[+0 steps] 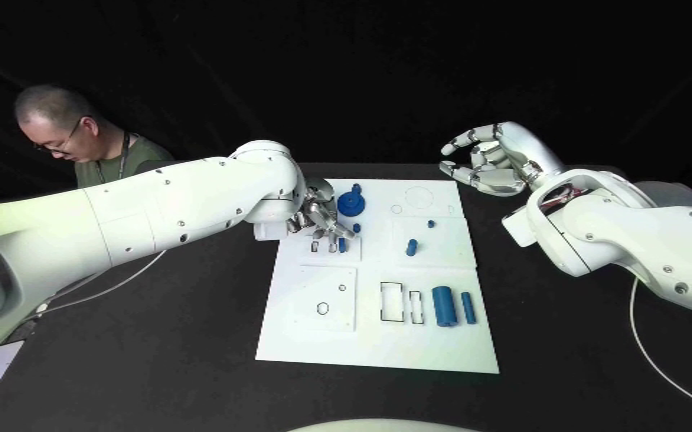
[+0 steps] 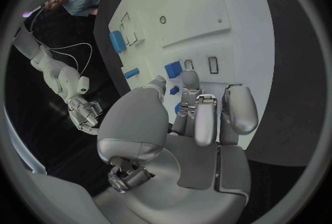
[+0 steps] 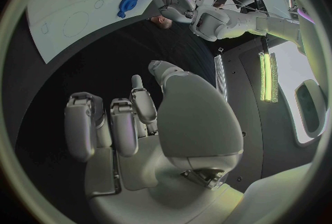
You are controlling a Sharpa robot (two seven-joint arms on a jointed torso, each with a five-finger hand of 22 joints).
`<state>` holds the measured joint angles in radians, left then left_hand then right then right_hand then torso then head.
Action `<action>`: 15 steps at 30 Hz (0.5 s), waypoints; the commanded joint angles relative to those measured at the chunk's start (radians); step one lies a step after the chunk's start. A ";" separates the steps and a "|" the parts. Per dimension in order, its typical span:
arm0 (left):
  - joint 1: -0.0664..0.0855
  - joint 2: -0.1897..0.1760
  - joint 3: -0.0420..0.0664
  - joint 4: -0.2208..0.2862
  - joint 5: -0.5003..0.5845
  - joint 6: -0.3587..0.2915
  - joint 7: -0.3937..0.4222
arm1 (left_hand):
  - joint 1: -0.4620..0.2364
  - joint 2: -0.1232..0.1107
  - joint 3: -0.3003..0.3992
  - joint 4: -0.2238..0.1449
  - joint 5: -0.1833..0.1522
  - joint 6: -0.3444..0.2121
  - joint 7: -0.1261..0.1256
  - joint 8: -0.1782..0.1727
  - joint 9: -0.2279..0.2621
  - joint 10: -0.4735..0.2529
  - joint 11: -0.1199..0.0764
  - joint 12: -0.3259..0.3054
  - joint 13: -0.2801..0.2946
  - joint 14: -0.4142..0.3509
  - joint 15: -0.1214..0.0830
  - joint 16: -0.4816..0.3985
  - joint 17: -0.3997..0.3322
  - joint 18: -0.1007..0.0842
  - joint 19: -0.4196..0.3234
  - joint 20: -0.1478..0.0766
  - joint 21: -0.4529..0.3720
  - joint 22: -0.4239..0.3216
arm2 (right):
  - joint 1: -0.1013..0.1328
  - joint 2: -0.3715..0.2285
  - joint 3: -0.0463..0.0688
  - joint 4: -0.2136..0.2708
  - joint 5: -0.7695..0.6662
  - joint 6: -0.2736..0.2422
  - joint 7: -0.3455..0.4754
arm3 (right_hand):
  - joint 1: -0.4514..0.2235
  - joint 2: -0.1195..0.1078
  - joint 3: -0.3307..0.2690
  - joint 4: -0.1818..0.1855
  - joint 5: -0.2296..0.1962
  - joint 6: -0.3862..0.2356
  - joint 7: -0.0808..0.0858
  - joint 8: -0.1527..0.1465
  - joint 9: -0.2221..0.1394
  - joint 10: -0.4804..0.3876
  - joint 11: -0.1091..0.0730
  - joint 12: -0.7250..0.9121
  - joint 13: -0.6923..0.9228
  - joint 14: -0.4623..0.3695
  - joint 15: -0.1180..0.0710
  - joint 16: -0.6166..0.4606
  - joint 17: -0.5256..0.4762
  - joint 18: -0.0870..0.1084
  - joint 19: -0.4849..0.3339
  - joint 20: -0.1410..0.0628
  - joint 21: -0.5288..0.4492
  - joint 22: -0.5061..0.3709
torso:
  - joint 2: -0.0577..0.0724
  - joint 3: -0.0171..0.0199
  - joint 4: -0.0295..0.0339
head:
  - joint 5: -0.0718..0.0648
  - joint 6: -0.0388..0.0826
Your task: Assemble the parts on the task board
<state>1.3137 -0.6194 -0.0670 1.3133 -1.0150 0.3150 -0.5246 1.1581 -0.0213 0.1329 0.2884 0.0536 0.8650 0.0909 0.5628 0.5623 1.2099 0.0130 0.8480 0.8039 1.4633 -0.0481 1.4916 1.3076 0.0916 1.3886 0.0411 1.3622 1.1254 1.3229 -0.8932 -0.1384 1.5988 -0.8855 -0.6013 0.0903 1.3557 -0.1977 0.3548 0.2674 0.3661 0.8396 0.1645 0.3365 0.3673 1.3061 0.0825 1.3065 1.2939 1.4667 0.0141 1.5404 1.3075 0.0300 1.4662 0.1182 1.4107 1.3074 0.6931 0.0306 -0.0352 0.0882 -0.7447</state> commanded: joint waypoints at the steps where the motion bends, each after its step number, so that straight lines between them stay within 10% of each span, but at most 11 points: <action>1: 0.001 0.003 0.000 0.001 0.014 0.024 0.000 | 0.014 -0.001 0.010 0.000 0.004 0.000 -0.003 0.003 0.002 -0.001 -0.001 0.005 0.001 0.081 -0.005 0.005 0.167 -0.007 0.004 0.000 0.006 0.002 | -0.001 0.002 0.000 -0.001 -0.004 0.021 0.016 | 0.000 -0.007 0.005 -0.002 0.006 -0.005 -0.001 0.005 -0.001 0.004 -0.004 0.000 0.001 0.085 -0.009 -0.003 0.187 0.010 0.017 -0.009 -0.001 0.166 | 0.000 0.0004 -0.0001 | 0.000 0.003; 15: 0.001 0.004 -0.002 0.005 0.028 0.039 0.001 | 0.051 -0.019 0.082 0.000 0.003 -0.002 -0.003 -0.002 0.009 -0.007 -0.002 0.011 0.002 0.082 -0.006 0.008 0.170 -0.009 0.007 -0.001 0.010 0.010 | -0.003 0.006 0.000 -0.005 -0.003 0.025 0.013 | -0.001 -0.007 0.006 -0.002 0.009 -0.005 -0.001 0.005 -0.001 0.004 -0.004 0.000 0.000 0.085 -0.009 -0.003 0.187 0.010 0.017 -0.009 -0.002 0.166 | 0.001 0.0013 -0.0009 | 0.000 0.002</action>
<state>1.3137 -0.6178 -0.0691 1.3147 -1.0021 0.3303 -0.5247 1.2018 -0.0407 0.2107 0.2887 0.0536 0.8650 0.0909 0.5628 0.5698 1.2099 0.0129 0.8560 0.8054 1.4633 -0.0481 1.4954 1.3075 0.0916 1.3885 0.0411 1.3660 1.1345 1.3206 -0.8880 -0.1386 1.5944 -0.8849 -0.5927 0.0951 1.3557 -0.1977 0.3552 0.2669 0.3717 0.8396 0.1645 0.3364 0.3674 1.3061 0.0825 1.3066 1.2938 1.4666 0.0141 1.5404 1.3074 0.0300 1.4662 0.1182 1.4107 1.3073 0.6933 0.0316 -0.0358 0.0878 -0.7422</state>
